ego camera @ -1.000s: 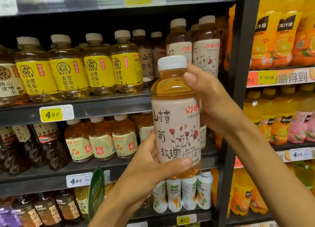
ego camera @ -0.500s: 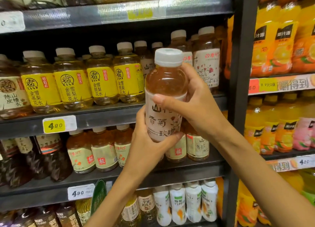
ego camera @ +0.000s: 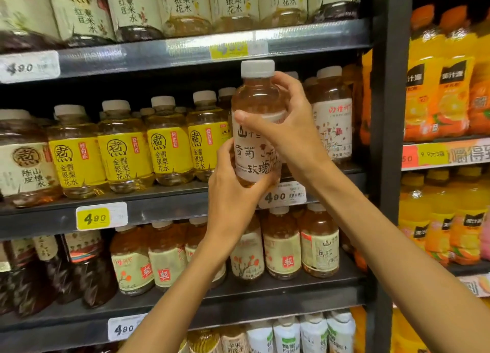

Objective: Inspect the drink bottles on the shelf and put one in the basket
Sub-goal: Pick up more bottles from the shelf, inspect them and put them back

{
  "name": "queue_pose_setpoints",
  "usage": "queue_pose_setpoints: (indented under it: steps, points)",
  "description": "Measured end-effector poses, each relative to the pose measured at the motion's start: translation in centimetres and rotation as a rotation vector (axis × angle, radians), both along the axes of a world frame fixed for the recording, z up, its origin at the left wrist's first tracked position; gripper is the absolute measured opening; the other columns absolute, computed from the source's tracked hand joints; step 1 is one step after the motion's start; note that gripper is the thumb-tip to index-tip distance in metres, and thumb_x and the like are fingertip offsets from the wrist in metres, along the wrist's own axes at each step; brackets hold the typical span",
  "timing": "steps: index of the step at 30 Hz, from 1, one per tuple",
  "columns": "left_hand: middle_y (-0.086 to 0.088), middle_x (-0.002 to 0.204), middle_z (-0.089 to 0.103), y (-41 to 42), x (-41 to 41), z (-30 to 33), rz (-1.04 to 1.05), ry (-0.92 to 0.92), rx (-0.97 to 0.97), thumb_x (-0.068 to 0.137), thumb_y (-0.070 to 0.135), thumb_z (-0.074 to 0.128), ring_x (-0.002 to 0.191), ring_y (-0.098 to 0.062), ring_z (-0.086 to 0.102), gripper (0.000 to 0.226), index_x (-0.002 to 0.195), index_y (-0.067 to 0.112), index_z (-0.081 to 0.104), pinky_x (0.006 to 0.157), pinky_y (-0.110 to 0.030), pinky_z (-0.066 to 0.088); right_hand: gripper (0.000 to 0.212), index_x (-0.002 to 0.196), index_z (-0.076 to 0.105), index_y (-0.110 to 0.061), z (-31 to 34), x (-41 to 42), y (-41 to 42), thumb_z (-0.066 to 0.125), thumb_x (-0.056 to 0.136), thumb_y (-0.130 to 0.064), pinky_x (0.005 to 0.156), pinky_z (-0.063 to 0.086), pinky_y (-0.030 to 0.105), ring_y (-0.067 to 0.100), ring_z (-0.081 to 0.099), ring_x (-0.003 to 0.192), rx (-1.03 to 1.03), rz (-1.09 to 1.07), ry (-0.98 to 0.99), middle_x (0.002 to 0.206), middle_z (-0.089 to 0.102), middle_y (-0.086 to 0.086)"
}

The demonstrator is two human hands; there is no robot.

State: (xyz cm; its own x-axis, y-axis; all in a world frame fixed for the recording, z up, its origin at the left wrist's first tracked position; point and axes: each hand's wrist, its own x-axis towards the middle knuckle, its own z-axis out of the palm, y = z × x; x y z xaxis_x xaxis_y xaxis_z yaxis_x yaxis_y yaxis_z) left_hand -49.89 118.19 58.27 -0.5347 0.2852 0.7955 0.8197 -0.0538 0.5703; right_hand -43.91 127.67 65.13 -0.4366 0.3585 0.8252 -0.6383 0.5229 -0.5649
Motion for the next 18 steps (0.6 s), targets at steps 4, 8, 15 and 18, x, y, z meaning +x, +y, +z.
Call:
queue_pose_setpoints:
  steps: [4, 8, 15, 18]
  points:
    - [0.016, 0.114, 0.054, 0.8, -0.8, 0.1, 0.048, -0.022, -0.009, 0.074, 0.035, 0.079, 0.101, 0.004, 0.056, 0.074, 0.137, 0.020, 0.042, 0.081, -0.007, 0.046, 0.069, 0.138, 0.038, -0.014, -0.1, -1.7, 0.3, 0.077, 0.081, -0.022, 0.098, 0.044, 0.017, 0.002, 0.048, 0.115, 0.050, -0.080, -0.015, 0.130, 0.045, -0.001]
    - [0.002, 0.129, 0.044, 1.8, -1.3, 0.6, 0.225, 0.077, -0.044, 0.079, 0.027, 0.075, 0.115, -0.007, 0.045, 0.071, 0.139, 0.016, 0.040, 0.092, -0.021, 0.043, 0.067, 0.135, 0.038, 0.000, -0.9, -3.2, 0.5, 0.074, 0.083, -0.022, 0.106, 0.038, 0.032, 0.021, 0.039, 0.127, 0.168, -0.353, 0.152, 0.134, 0.037, 0.015]
    - [-0.009, 0.145, 0.041, 2.9, -1.8, 0.4, 0.478, 0.237, -0.108, 0.080, 0.036, 0.070, 0.128, -0.024, 0.040, 0.087, 0.150, 0.009, 0.025, 0.103, -0.033, 0.037, 0.056, 0.129, 0.056, -0.008, -1.3, -3.9, 2.3, 0.057, 0.090, -0.048, 0.111, 0.026, 0.045, 0.028, 0.042, 0.132, 0.489, -0.874, 0.120, 0.130, 0.059, 0.007]
    - [-0.013, 0.140, 0.044, 3.2, -2.1, 0.5, 0.602, 0.267, -0.204, 0.080, 0.037, 0.071, 0.123, -0.028, 0.042, 0.085, 0.148, 0.007, 0.028, 0.095, -0.036, 0.041, 0.058, 0.136, 0.052, -0.016, -1.3, -3.9, 3.3, 0.051, 0.092, -0.053, 0.114, 0.017, 0.046, 0.027, 0.036, 0.137, 0.605, -0.956, 0.000, 0.135, 0.057, 0.001]
